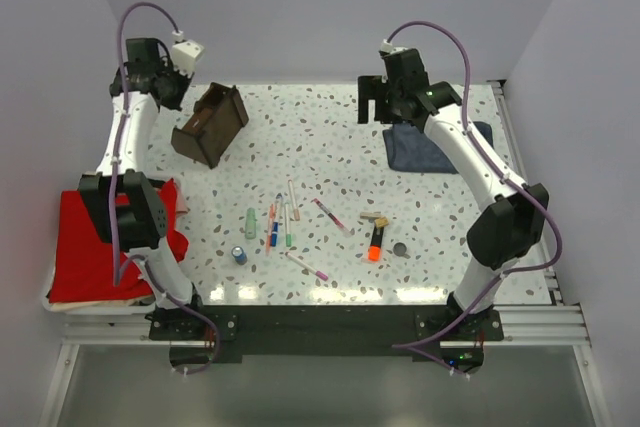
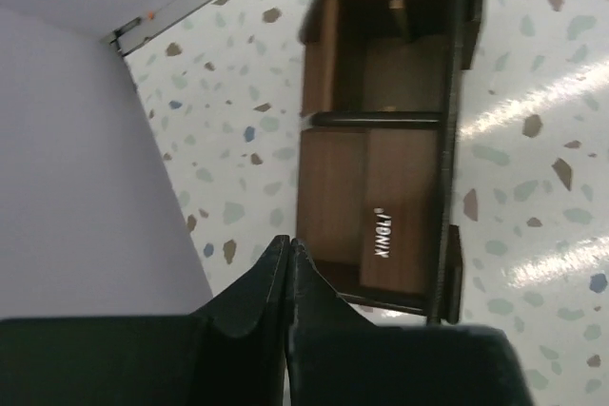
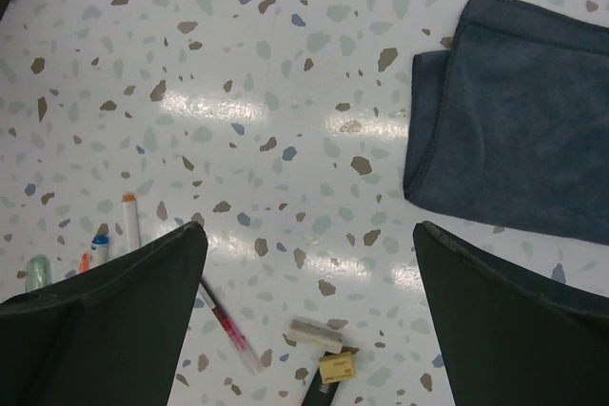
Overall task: Sort the stationery into containers
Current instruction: Move the storage box to the center of the board.
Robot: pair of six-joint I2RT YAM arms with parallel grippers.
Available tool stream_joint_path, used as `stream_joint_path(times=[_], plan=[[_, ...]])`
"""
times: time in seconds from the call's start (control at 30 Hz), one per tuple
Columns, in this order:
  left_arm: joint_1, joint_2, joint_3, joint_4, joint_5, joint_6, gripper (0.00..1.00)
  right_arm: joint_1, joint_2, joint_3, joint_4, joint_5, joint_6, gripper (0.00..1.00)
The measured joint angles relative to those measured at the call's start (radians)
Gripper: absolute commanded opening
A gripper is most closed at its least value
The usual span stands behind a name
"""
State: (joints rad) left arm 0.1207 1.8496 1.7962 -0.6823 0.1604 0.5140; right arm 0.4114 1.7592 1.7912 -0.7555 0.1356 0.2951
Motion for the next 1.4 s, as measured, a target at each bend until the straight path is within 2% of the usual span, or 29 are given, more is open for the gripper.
stream_joint_path(times=[0.2,0.73,0.9,1.03,1.4], plan=[[0.093,0.043,0.068,-0.016,-0.018,0.021,0.0,0.0,0.054,0.0,-0.001,-0.045,0.026,0.92],[0.092,0.178,0.009,-0.046,0.01,0.05,0.0,0.0,0.063,0.0,0.002,-0.103,0.034,0.91],[0.071,0.193,0.009,-0.064,0.041,0.084,0.0,0.001,0.068,0.0,0.004,-0.129,0.035,0.91],[0.015,0.195,0.009,-0.106,0.08,0.113,0.0,0.011,0.106,0.028,0.001,-0.158,0.043,0.91],[-0.08,0.198,0.013,-0.173,0.221,0.097,0.0,0.105,0.339,0.27,0.008,-0.232,0.067,0.9]])
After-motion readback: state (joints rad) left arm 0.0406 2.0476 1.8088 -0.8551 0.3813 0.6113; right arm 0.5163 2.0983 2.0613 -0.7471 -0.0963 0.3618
